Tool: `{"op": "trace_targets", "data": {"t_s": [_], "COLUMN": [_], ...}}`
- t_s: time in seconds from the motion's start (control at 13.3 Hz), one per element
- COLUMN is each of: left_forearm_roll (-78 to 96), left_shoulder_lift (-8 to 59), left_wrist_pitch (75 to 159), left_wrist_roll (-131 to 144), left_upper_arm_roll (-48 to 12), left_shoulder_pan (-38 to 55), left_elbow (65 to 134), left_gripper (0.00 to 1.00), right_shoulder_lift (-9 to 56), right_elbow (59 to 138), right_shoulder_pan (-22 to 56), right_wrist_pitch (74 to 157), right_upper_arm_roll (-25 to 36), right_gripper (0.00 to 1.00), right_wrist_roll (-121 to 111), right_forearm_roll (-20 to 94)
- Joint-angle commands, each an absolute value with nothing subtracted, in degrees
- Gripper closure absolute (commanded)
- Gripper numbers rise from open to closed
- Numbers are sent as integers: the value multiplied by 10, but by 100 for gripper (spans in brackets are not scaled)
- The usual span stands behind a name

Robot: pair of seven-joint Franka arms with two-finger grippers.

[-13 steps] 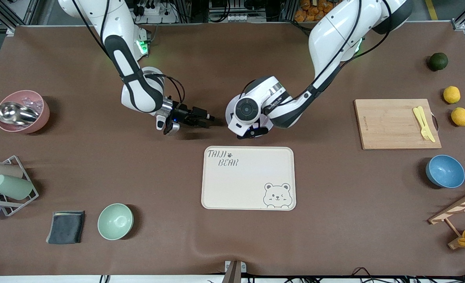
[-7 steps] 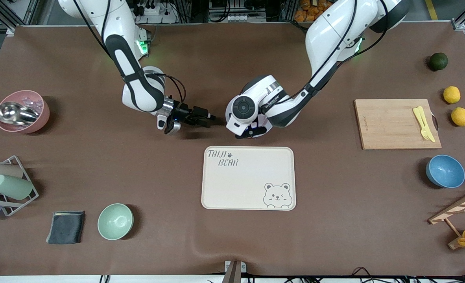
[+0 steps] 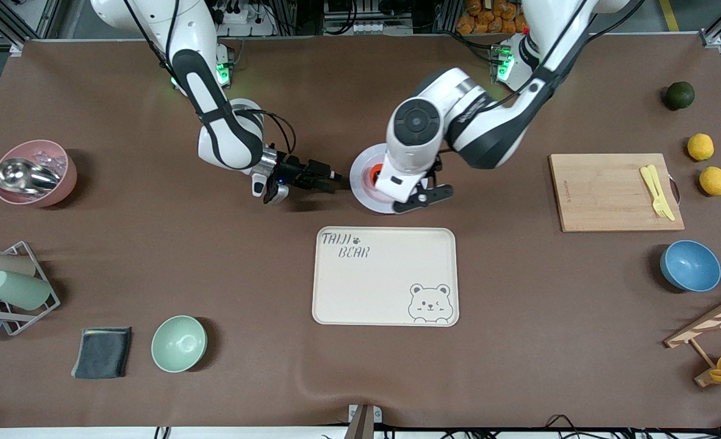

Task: Place orange and plate with both arms
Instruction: 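Lower the orange onto the plate and open the left gripper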

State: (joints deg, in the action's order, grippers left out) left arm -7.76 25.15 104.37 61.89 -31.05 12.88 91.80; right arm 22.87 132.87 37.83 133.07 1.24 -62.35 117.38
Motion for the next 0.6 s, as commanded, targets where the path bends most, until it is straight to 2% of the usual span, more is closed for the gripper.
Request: {"op": "trace_targets", "data": {"t_s": [0.0,0.3,0.53], "left_forearm_roll": [-74,-49,-44], "left_shoulder_lift": [192,128,92], "left_wrist_pitch": [1027,989,942], "left_wrist_roll": [564,413,305], "left_upper_arm_roll": [-309,-313,-314], "left_shoulder_pan": [78,-31,-87], "left_elbow": [935,932,939], "left_gripper": [0,0,0], "right_shoulder_lift": [243,260,289], "right_elbow": [1320,1305,1275], "right_shoulder_pan": [389,392,429], "right_wrist_pitch": [1327,1326,1329], "right_upper_arm_roll": [17,9,10], "right_gripper": [22,26,28], "right_wrist_roll": [-633,-634,-635], "right_forearm_roll": [1195,1208,1259]}}
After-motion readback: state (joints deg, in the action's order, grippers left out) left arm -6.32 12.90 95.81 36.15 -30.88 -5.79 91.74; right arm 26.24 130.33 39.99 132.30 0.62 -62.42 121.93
